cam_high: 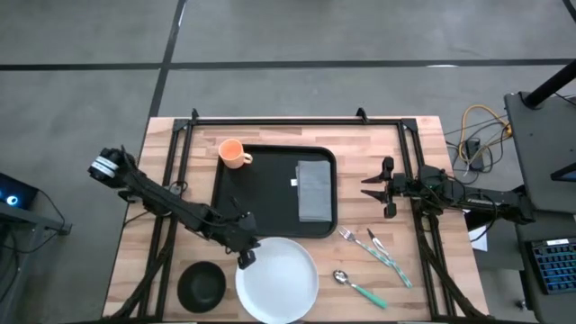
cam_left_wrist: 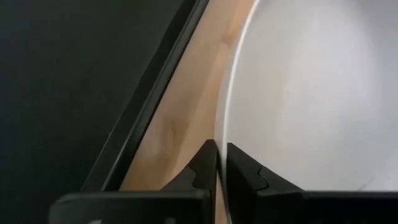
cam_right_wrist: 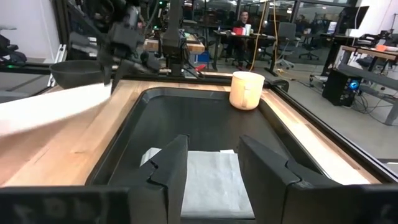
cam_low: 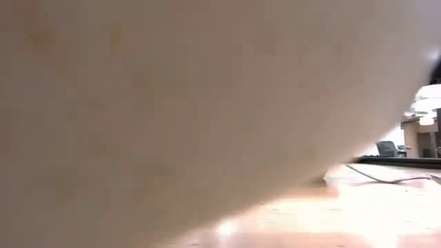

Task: Set up tray
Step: Put the white plate on the black tray below the yellow mug

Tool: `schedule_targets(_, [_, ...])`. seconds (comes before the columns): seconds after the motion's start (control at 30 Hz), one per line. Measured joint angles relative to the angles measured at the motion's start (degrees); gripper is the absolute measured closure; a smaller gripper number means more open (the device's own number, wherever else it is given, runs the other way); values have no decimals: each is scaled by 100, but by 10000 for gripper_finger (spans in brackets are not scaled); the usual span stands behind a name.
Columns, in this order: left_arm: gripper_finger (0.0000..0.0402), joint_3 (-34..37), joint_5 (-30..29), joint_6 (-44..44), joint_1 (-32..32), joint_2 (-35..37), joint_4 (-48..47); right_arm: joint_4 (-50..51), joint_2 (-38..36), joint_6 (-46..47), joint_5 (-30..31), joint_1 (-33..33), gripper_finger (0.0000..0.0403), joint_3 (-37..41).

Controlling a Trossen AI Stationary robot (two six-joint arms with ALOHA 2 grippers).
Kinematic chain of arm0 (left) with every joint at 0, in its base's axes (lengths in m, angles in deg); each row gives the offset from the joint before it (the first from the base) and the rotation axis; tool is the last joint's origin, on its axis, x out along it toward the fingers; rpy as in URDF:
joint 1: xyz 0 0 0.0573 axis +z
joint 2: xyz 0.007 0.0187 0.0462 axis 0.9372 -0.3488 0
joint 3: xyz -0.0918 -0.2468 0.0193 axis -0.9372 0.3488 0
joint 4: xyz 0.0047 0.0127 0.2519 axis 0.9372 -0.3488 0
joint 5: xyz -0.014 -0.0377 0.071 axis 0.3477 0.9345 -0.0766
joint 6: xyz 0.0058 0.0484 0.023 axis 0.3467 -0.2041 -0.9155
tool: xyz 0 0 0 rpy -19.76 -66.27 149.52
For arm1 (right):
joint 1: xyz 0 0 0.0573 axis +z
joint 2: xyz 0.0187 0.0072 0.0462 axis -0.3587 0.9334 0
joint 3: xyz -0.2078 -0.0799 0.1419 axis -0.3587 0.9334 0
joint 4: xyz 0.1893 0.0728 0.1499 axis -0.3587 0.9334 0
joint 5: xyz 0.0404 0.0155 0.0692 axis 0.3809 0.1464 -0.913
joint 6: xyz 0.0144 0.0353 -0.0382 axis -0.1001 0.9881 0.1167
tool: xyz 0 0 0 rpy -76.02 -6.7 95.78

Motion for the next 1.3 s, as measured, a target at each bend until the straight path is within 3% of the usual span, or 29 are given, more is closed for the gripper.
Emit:
schedule_targets(0.23, [401, 0, -208, 15, -33, 830, -642, 0, 0, -1, 0, 0, 280, 0])
schedule_targets(0.53, [401, 5, -1041, 36, 60, 1563, -1766, 0, 2, 1, 0, 0, 273, 0])
schedule_targets(1.3, [401, 195, -1381, -566, 1540, 1751, -2741, 0, 2, 0, 0, 2, 273, 0])
